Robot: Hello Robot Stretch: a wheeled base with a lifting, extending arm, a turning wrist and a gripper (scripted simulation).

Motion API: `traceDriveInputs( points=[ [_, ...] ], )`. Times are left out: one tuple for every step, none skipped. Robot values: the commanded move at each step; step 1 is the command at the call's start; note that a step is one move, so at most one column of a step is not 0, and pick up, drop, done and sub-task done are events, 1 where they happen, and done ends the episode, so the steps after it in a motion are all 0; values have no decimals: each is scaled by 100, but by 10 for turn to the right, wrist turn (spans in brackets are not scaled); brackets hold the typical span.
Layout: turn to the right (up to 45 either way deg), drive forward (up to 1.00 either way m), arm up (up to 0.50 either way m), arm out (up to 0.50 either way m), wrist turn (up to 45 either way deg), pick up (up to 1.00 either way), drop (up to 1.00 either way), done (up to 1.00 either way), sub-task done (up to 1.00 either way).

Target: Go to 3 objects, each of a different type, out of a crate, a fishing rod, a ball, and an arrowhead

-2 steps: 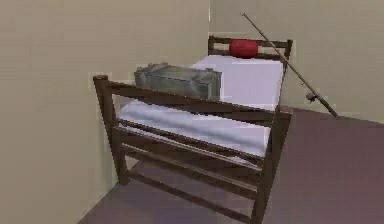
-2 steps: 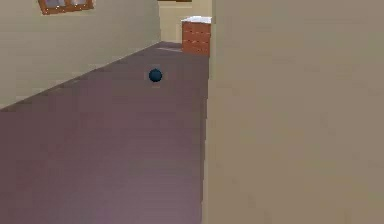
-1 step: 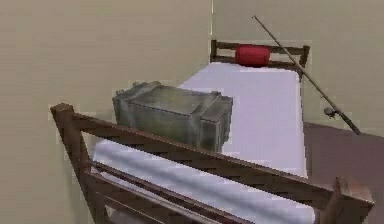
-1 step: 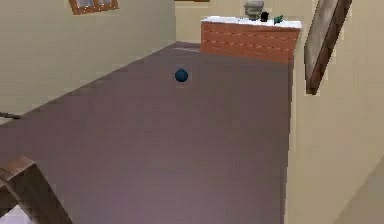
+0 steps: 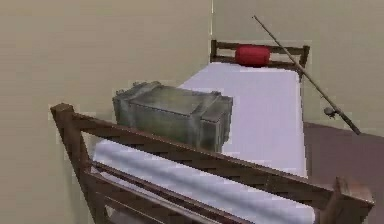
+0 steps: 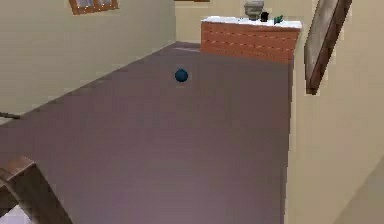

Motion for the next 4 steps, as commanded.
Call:
traceDriveInputs(
  points=[
    [450,0,0,0,0,0,0,0,0],
    [420,0,0,0,0,0,0,0,0],
    [0,30,0,0,0,0,0,0,0],
    [240,0,0,0,0,0,0,0,0]
  ],
)
